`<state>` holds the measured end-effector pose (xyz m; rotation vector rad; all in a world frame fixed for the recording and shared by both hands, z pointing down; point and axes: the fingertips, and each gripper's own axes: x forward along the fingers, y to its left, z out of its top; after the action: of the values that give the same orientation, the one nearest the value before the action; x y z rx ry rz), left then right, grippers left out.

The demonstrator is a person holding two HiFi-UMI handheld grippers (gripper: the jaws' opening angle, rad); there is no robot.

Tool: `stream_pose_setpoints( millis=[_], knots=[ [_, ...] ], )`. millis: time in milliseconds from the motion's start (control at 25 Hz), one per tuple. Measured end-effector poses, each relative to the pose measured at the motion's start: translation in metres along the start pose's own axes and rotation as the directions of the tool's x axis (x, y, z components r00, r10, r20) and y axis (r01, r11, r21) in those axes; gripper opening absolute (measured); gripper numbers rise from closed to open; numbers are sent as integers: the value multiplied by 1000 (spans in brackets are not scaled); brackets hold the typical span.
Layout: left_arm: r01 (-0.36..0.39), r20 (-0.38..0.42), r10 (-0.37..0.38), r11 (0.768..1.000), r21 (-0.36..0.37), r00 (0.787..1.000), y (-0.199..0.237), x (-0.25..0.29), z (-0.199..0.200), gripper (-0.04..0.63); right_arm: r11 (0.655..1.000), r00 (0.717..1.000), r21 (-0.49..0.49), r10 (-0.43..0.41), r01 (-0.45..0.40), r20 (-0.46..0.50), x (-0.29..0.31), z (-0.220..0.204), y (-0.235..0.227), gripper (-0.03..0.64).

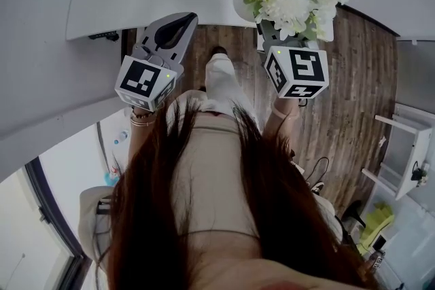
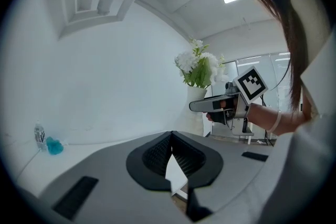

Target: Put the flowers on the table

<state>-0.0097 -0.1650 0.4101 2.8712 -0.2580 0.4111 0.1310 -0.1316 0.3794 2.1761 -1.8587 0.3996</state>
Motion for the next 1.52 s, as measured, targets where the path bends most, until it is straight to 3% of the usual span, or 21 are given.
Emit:
stream_pose_setpoints(
  millis=[400,600,720,960,1520],
  knots=[
    [-4,7,4,1000,26,1000,-8,-3,4,5,1000,1000,3,13,-13,15,-2,0,4,245],
    [91,1,-92,990,105,996,-15,-17,11,5,996,994,39,-83,80,68,-25,1,17,245],
    [118,-8,-118,987,107,993,-1,0,11,5,994,993,54,-100,97,62,-7,-1,7,245],
    [92,20,-95,989,114,995,-6,1,11,5,997,994,29,-68,66,82,-7,2,7,245],
    [38,4,-39,995,96,999,-5,3,13,5,1000,997,31,-7,5,80,6,2,3,245]
  ],
)
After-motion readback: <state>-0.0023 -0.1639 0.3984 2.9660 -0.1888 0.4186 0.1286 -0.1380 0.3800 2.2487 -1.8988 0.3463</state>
